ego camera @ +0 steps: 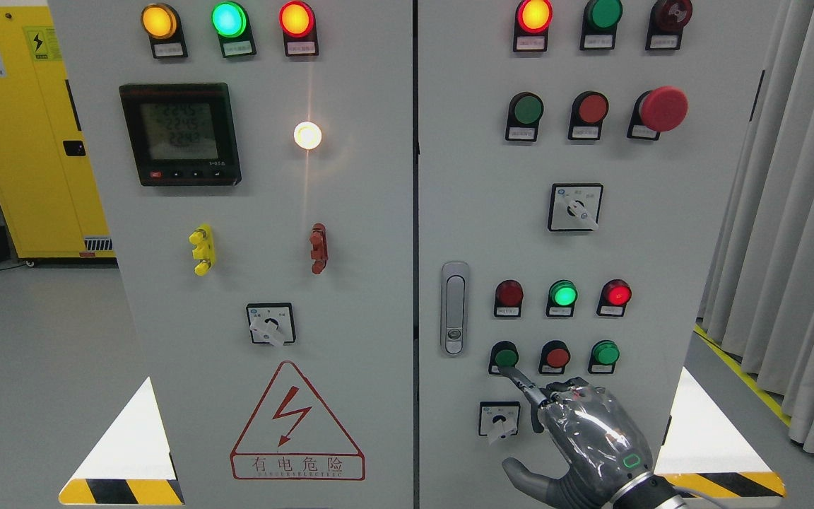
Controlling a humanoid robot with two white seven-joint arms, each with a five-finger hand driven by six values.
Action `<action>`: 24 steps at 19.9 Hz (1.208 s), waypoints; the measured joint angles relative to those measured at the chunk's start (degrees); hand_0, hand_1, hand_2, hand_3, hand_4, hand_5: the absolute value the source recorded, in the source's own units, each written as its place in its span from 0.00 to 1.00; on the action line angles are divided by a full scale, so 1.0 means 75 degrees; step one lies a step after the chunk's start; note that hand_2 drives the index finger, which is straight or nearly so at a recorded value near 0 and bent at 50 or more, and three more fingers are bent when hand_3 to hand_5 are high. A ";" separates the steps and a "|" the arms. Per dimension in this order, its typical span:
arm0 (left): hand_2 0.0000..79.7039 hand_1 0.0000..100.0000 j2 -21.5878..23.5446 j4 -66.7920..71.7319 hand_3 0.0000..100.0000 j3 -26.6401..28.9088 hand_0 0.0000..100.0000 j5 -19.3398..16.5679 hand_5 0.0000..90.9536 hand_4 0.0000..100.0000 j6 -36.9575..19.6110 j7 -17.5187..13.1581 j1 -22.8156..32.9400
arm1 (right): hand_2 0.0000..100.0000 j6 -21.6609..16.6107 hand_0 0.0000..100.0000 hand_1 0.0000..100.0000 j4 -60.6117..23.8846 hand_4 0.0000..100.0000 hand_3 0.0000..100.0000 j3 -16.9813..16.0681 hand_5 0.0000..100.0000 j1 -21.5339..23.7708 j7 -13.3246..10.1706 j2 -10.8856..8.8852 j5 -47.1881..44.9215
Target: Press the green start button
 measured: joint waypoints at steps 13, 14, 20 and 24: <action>0.00 0.56 -0.0001 0.0000 0.00 0.0000 0.12 0.0001 0.00 0.00 0.0025 0.0000 0.0000 | 0.00 0.0003 0.24 0.61 0.0276 0.65 0.68 -0.0005 0.43 -0.0204 0.0000 -0.0029 -0.0025; 0.00 0.56 0.0000 0.0000 0.00 0.0000 0.12 0.0001 0.00 0.00 0.0026 0.0000 0.0000 | 0.00 -0.0004 0.24 0.61 0.0301 0.65 0.68 -0.0026 0.43 -0.0210 0.0000 -0.0031 -0.0028; 0.00 0.56 -0.0001 0.0000 0.00 0.0000 0.12 0.0000 0.00 0.00 0.0028 0.0000 0.0000 | 0.00 -0.0014 0.24 0.61 0.0413 0.65 0.68 -0.0148 0.43 -0.0236 -0.0006 -0.0046 -0.0041; 0.00 0.56 -0.0001 0.0000 0.00 0.0000 0.12 0.0000 0.00 0.00 0.0031 0.0000 0.0000 | 0.00 -0.0030 0.24 0.61 0.0455 0.65 0.67 -0.0230 0.43 -0.0240 -0.0014 -0.0063 -0.0052</action>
